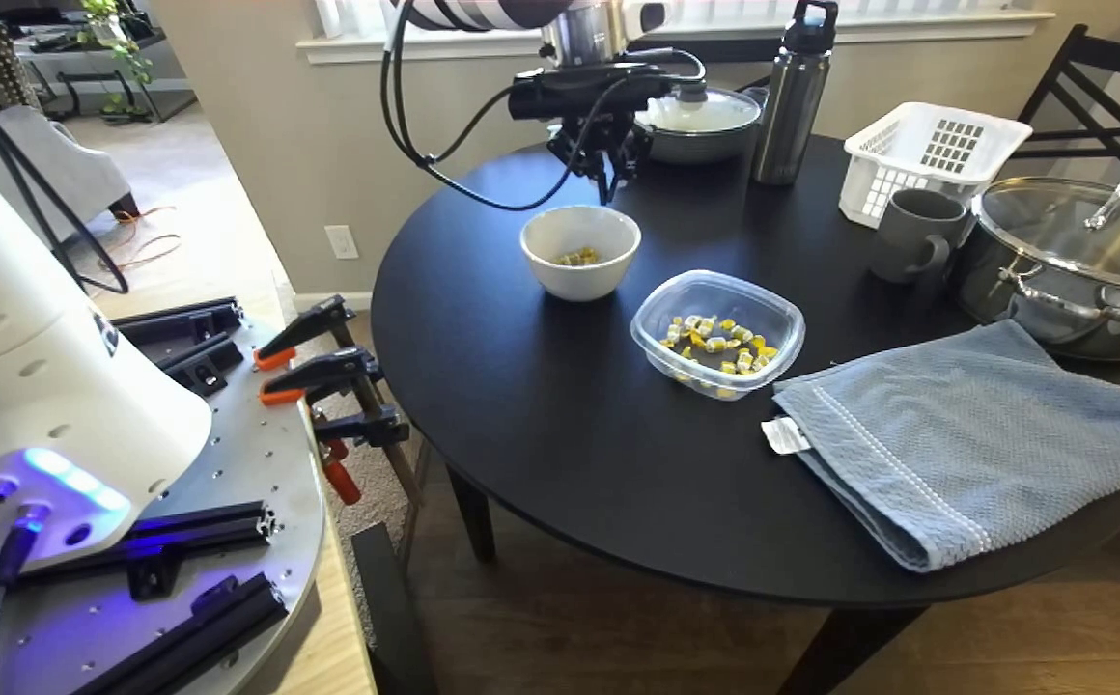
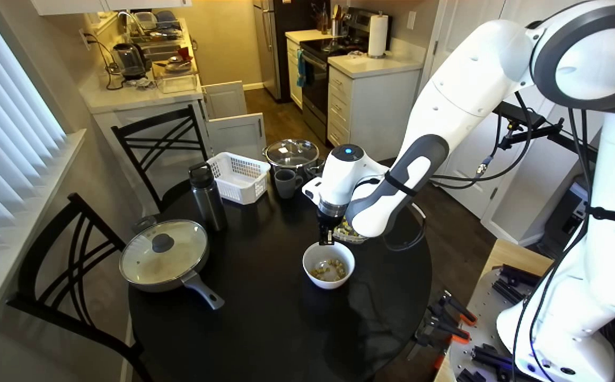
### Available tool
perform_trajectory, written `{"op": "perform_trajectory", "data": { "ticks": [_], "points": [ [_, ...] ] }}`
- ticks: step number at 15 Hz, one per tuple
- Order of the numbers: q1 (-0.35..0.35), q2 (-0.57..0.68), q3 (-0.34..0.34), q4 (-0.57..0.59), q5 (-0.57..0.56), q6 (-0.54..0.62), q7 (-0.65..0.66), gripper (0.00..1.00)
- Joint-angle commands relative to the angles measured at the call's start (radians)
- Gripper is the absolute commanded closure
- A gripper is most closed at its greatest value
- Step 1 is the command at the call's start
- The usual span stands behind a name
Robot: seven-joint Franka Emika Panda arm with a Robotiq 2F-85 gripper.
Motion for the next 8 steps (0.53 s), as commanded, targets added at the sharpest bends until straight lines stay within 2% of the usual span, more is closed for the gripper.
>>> {"op": "perform_trajectory", "data": {
  "ticks": [1, 2, 3, 8],
  "points": [
    [0.019, -0.016, -0.02, -0.029, -0.019, -0.039, 0.029, 0.98],
    [0.027, -0.006, -0.031, -0.025, -0.026, -0.045, 0.04, 0.7],
    [0.033, 0.003, -0.04, -0.024, -0.034, -0.044, 0.043, 0.69],
    [0.022, 0.063, -0.017, -0.012, -0.01, -0.047, 0.019, 0.38]
  ]
}}
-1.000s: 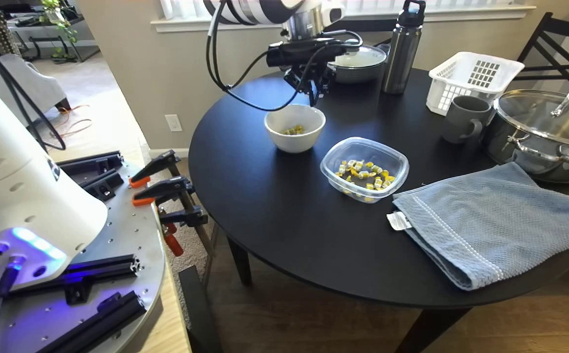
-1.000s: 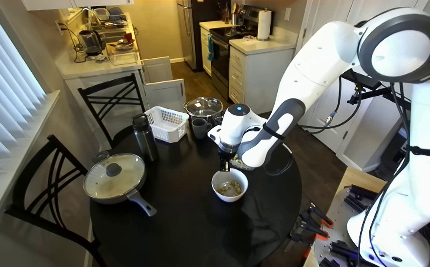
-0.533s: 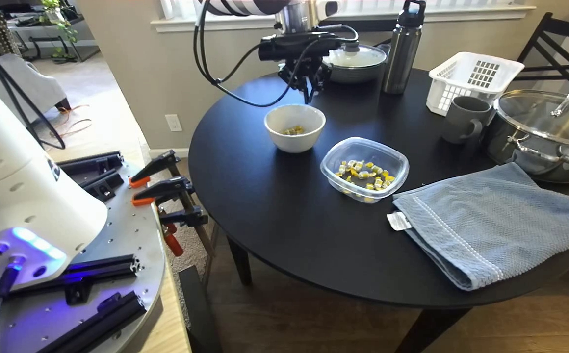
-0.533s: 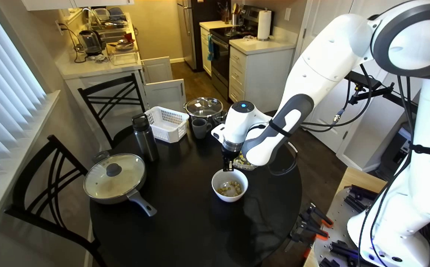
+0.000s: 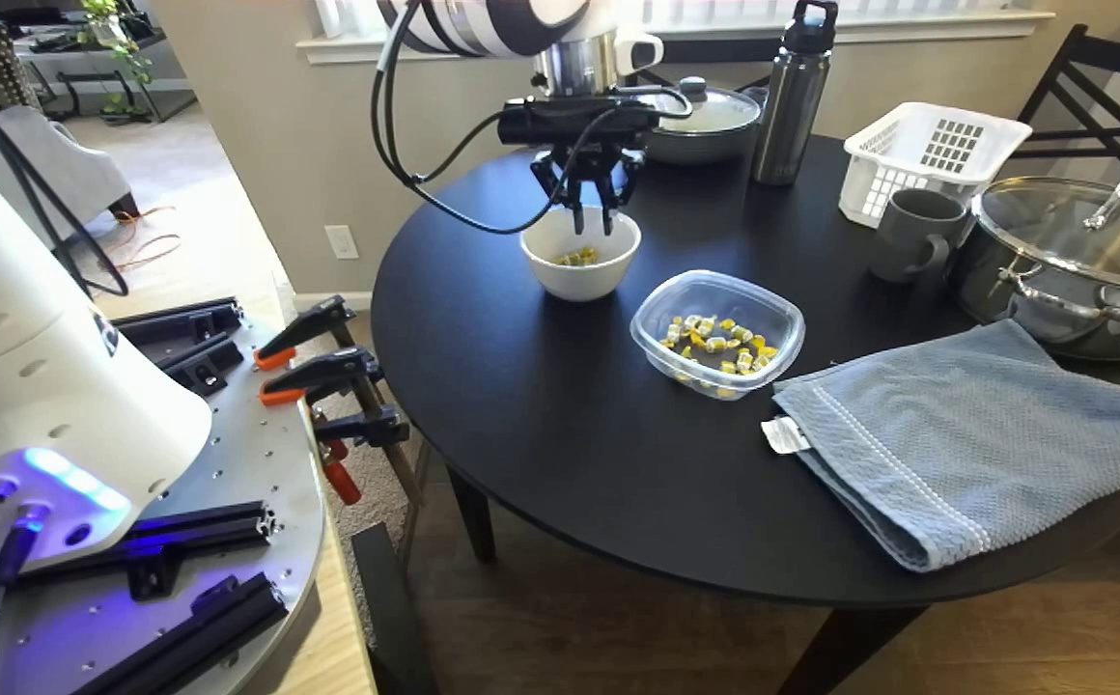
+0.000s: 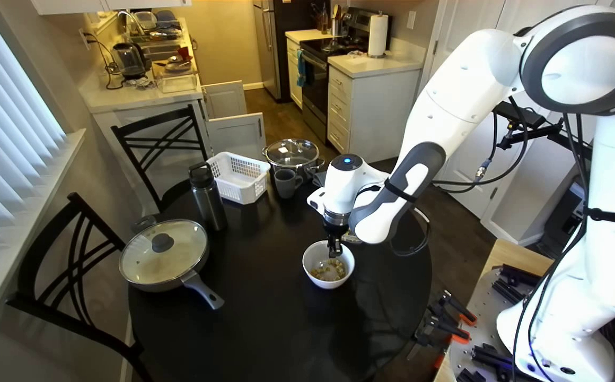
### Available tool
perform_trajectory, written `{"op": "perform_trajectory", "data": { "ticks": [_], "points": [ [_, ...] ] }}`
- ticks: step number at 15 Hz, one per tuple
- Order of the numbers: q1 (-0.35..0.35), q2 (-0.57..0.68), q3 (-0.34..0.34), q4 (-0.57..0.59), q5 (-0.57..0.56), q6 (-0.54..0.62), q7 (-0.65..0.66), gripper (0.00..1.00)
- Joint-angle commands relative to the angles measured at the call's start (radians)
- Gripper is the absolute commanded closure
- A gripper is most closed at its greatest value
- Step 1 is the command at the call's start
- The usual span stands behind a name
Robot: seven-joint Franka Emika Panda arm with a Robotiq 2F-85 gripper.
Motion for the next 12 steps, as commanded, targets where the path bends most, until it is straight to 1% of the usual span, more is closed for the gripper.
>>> {"op": "perform_trajectory", "data": {
  "ticks": [1, 5, 6, 8, 12],
  "points": [
    [0.004, 0.041, 0.012, 0.007, -0.001, -0.013, 0.011, 0.32],
    [0.009, 0.099, 0.016, 0.032, -0.005, -0.015, 0.012, 0.06],
    [0.008, 0.109, 0.018, 0.038, -0.002, -0.016, 0.01, 0.02],
    [0.004, 0.125, 0.023, 0.053, 0.001, -0.012, 0.007, 0.0],
    [-0.003, 0.178, 0.035, 0.115, 0.009, -0.026, -0.002, 0.0]
  ]
}}
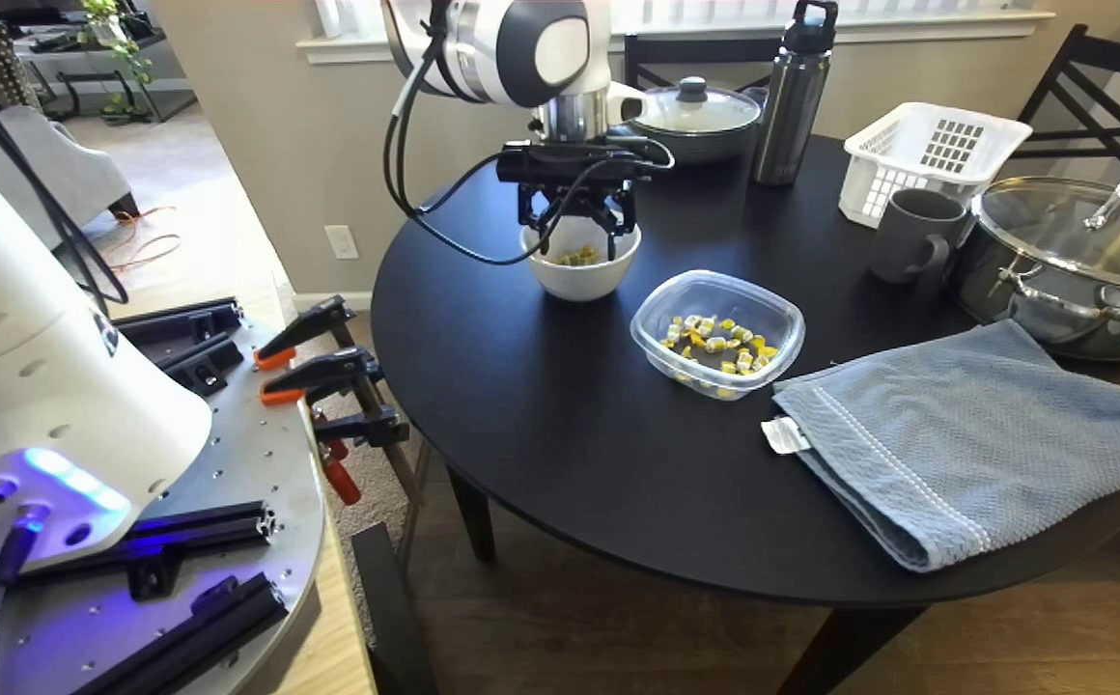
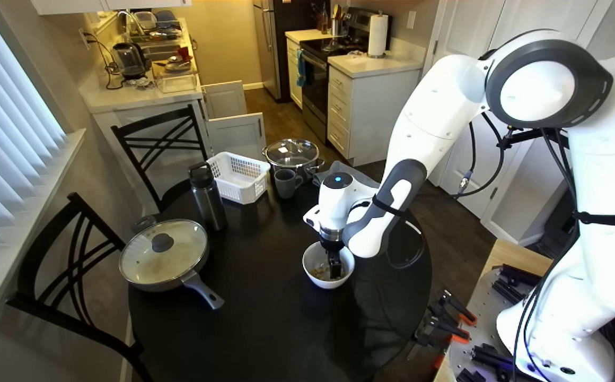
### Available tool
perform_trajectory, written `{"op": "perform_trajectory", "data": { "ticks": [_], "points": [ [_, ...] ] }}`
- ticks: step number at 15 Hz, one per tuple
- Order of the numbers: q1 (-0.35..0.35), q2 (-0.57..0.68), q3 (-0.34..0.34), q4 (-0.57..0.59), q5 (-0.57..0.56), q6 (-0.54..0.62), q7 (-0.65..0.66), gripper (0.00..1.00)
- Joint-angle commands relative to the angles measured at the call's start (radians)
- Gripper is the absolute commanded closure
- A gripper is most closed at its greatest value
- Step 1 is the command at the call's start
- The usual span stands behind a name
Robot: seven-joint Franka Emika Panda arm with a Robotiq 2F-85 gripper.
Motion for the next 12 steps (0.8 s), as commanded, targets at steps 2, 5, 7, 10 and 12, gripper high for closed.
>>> {"op": "perform_trajectory", "data": {
  "ticks": [2, 5, 7, 10, 12],
  "points": [
    [-0.01, 0.072, 0.02, 0.088, 0.01, -0.048, -0.003, 0.0],
    [-0.012, 0.118, 0.026, 0.145, 0.012, -0.088, -0.009, 0.0],
    [-0.017, 0.131, 0.035, 0.174, 0.015, -0.106, -0.016, 0.25],
    [-0.018, 0.13, 0.042, 0.197, 0.013, -0.132, -0.025, 0.41],
    [-0.017, 0.127, 0.045, 0.201, 0.012, -0.14, -0.026, 0.53]
  ]
}}
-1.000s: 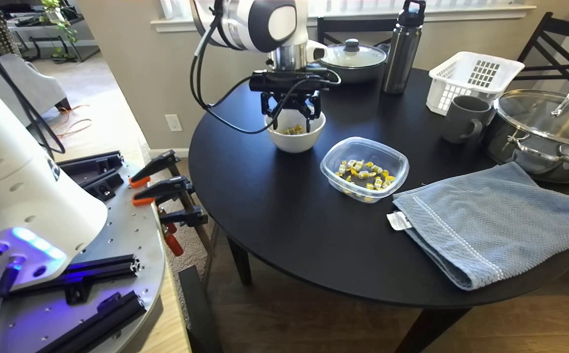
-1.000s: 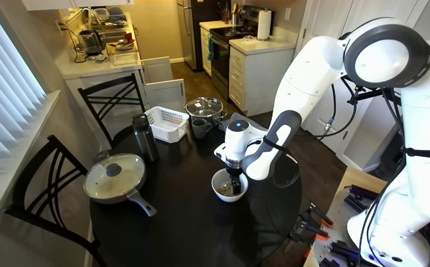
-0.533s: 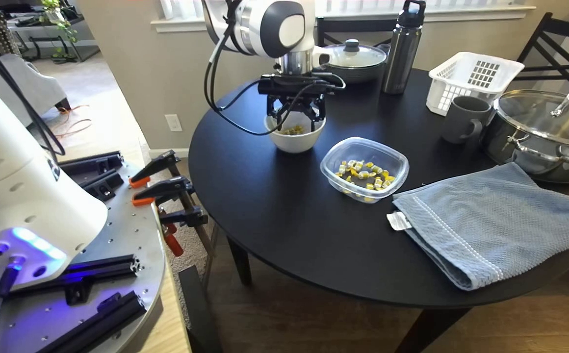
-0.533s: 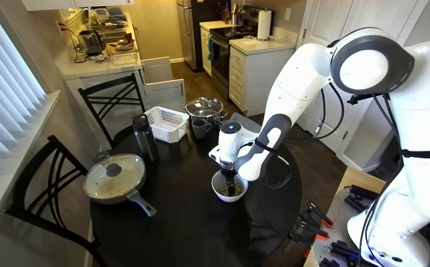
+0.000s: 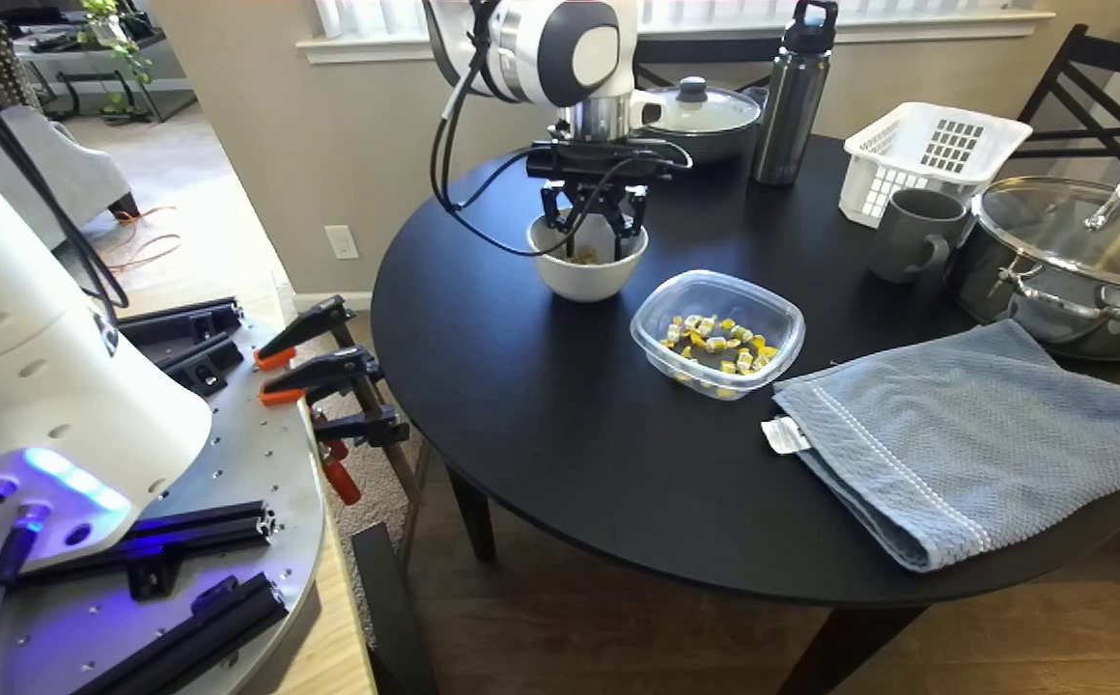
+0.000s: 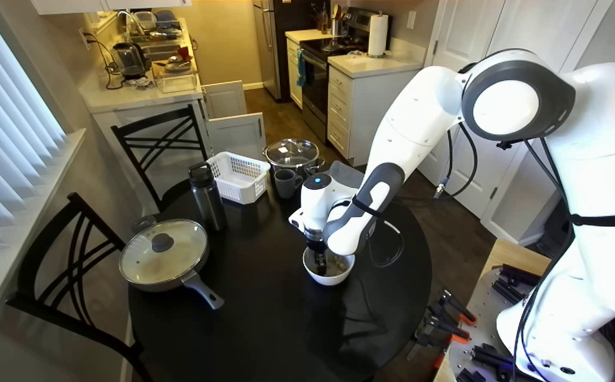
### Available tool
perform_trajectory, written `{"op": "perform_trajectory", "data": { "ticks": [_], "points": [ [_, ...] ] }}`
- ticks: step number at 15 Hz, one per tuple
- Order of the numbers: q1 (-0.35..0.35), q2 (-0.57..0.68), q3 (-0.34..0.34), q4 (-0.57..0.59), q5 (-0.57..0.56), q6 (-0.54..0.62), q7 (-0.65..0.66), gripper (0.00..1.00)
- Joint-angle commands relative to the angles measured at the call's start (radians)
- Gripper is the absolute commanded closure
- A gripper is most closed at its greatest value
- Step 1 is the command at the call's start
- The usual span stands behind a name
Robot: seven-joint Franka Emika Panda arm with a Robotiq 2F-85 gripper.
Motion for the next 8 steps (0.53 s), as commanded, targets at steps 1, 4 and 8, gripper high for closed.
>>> {"op": "perform_trajectory", "data": {
  "ticks": [1, 4, 8],
  "points": [
    [-0.016, 0.014, 0.022, 0.02, 0.011, -0.031, -0.028, 0.6],
    [-0.01, 0.013, 0.019, 0.013, 0.0, -0.033, -0.032, 0.8],
    [-0.018, 0.005, 0.023, -0.006, 0.003, -0.026, -0.034, 0.98]
  ]
}}
